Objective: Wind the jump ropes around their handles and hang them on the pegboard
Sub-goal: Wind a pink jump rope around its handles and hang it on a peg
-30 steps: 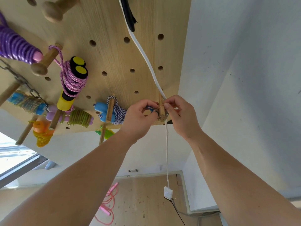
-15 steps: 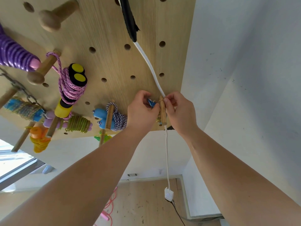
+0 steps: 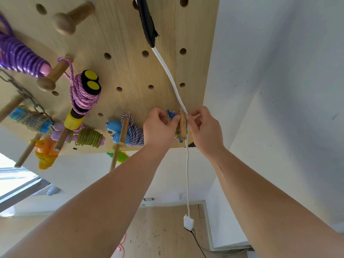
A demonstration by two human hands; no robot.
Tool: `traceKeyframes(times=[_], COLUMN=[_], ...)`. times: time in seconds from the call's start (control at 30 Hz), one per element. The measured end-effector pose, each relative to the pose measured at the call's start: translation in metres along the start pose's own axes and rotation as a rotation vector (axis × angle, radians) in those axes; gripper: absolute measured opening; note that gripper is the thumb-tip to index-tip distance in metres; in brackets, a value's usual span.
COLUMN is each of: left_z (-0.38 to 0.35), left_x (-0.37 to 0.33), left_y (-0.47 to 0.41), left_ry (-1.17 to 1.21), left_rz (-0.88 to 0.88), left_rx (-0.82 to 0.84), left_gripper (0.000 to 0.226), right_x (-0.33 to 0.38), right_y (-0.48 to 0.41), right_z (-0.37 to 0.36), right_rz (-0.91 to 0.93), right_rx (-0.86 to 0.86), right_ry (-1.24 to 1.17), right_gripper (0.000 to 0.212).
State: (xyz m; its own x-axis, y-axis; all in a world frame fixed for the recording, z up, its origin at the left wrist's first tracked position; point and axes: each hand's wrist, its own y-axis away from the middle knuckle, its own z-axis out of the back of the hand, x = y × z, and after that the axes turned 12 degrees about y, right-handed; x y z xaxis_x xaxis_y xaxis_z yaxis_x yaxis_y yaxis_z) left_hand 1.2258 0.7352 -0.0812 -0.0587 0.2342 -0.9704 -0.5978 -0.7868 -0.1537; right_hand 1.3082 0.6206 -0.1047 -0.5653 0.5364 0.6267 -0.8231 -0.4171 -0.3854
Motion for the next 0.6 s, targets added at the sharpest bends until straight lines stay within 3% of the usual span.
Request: traceKeyframes(times=[0.2,0.4,0.5,0.6], left_z=[0.019,0.084,0.130,0.190], left_x=[0.011,0.067,0.112,0.168], left_y=[0.023,0.077,0.102,0.119], left_ry=[0.033,-0.070,-0.153,-0.199], left_rz=[0.105,0.238,0.392,0.565], left_rx=[0.049,0.246,0.340,0.291], left_gripper=[0.027,0.012,0.011,0.011], right_x=[-0.017,-0.025,-0.020,-0.013], right_y=[0.031,0.102,0.145,0.189], right_z=[-0.003,-0.041,-0.075,-0.123], right_rz=[-0.097,-0.297,-0.381,-0.411], right_rx=[0.011,0.050,0.187,0.403], right_ry=[-0.072,-0.132,-0.123,-0.059], right_gripper=[0.009,0.004,0.007,0.011])
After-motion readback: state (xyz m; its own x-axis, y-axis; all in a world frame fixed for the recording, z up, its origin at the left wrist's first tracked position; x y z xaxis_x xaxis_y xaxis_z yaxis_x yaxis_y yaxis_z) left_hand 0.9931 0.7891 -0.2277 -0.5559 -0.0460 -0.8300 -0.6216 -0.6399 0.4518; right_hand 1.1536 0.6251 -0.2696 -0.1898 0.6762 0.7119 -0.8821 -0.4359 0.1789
